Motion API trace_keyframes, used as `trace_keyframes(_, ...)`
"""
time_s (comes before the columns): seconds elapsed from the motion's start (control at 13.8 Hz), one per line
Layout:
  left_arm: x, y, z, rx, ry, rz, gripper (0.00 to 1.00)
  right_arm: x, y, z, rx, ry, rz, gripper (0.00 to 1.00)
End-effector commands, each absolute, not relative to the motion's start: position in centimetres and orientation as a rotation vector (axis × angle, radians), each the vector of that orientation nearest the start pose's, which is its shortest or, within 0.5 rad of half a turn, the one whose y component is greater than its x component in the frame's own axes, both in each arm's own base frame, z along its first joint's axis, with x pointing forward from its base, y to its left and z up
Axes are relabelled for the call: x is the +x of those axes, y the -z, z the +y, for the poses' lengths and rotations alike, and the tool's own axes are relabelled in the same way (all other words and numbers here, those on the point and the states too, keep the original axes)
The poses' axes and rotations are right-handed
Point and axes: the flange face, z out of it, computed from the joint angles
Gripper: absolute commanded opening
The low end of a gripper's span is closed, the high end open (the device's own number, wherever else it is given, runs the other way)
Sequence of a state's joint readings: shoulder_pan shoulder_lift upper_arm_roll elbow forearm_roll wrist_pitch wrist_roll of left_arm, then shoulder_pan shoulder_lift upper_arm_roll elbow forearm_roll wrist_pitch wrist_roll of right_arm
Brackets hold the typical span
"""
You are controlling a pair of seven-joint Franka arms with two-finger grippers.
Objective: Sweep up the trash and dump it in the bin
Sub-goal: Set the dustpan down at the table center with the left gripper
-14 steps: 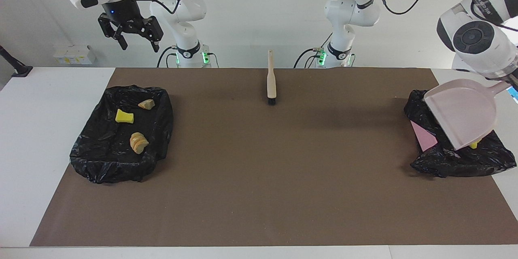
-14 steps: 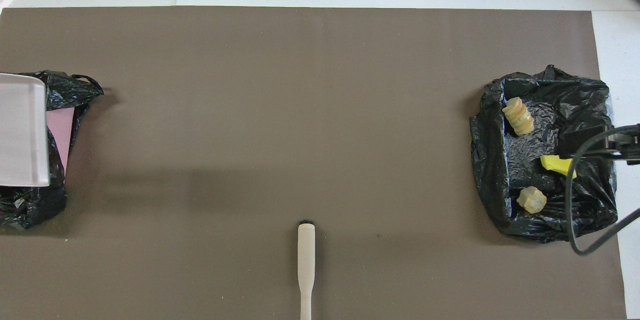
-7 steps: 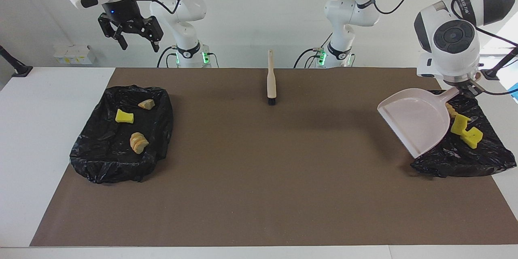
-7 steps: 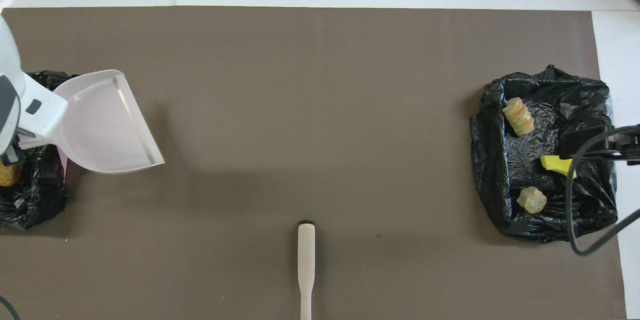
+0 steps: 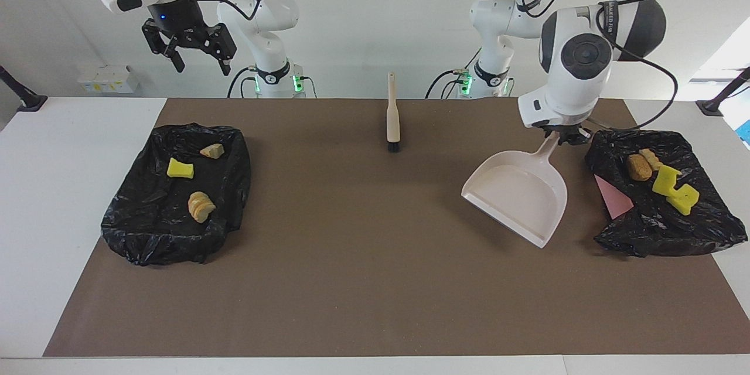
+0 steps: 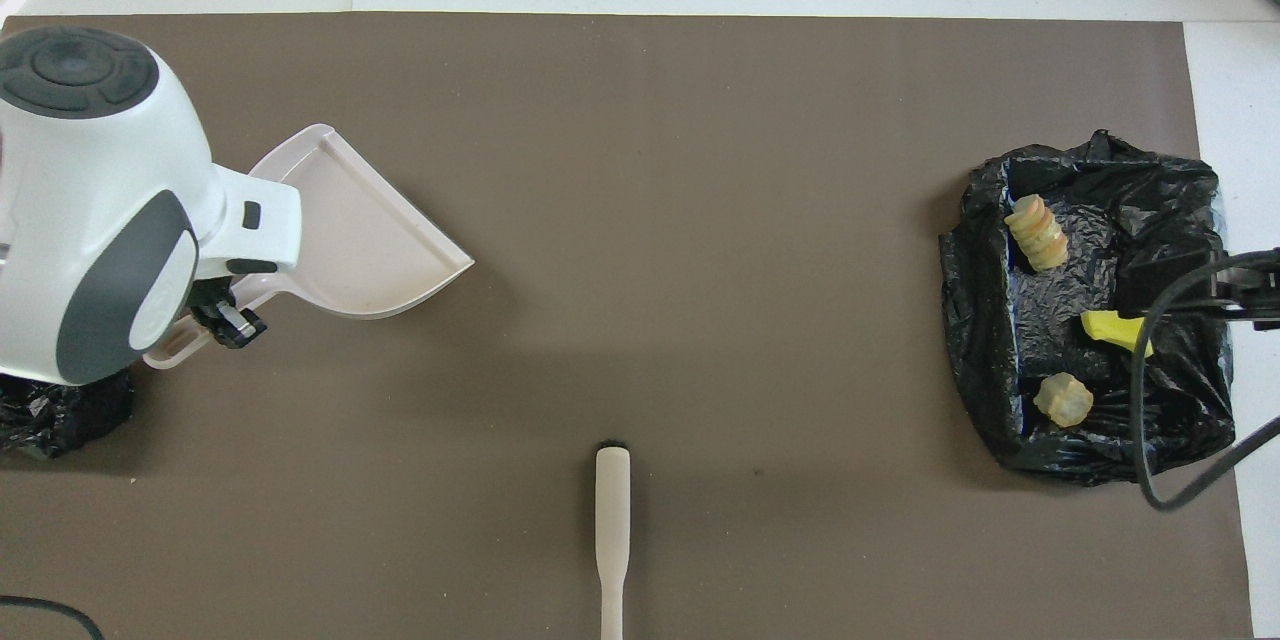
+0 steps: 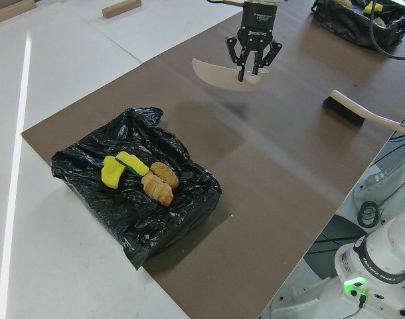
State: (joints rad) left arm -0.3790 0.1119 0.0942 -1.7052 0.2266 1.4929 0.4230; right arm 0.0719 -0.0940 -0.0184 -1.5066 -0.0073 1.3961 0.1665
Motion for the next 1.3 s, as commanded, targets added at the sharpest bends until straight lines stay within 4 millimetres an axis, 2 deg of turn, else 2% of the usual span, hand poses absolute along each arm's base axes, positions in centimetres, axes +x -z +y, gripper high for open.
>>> trace_keyframes(0.0,52.8,-49.1,-17.5,-2.798,-0.412,0.839,0.0,50.2,-69.2,2.1,-3.158,-0.041,0.153,1.0)
trace_keyframes(0.22,52.0,-47.3,-22.7,-2.907,-0.311,0.557,0.0,50.2,-69.2,2.1,-3.158,-0.041,0.153,1.0)
trace_keyframes(0.43,51.6,-45.7,-26.6,-2.996,-0.253,0.44,0.0,50.2,-69.2,2.1,-3.158,-0.041,0.153,1.0)
trace_keyframes(0.58,50.5,-43.8,-30.9,-3.04,-0.186,0.374,0.0,50.2,-69.2,2.1,-3.158,-0.041,0.153,1.0)
trace_keyframes(0.65,50.1,-42.0,-32.7,-3.05,-0.178,0.345,0.0,50.2,-69.2,2.1,-3.158,-0.041,0.153,1.0)
trace_keyframes(0.8,49.6,-40.8,-34.7,-3.112,-0.125,0.317,0.0,50.2,-69.2,2.1,-3.158,-0.041,0.153,1.0)
trace_keyframes(0.94,48.2,-39.1,-37.8,-3.19,-0.099,0.261,0.0,50.2,-69.4,2.0,-3.157,-0.036,0.156,1.0)
trace_keyframes(1.09,47.6,-37.7,-39.6,-3.209,-0.104,0.214,0.0,49.8,-69.9,2.0,-3.156,-0.019,0.156,1.0)
trace_keyframes(1.23,46.5,-34.8,-42.2,-3.237,-0.119,0.139,0.0,49.5,-70.2,2.0,-3.155,-0.01,0.156,1.0)
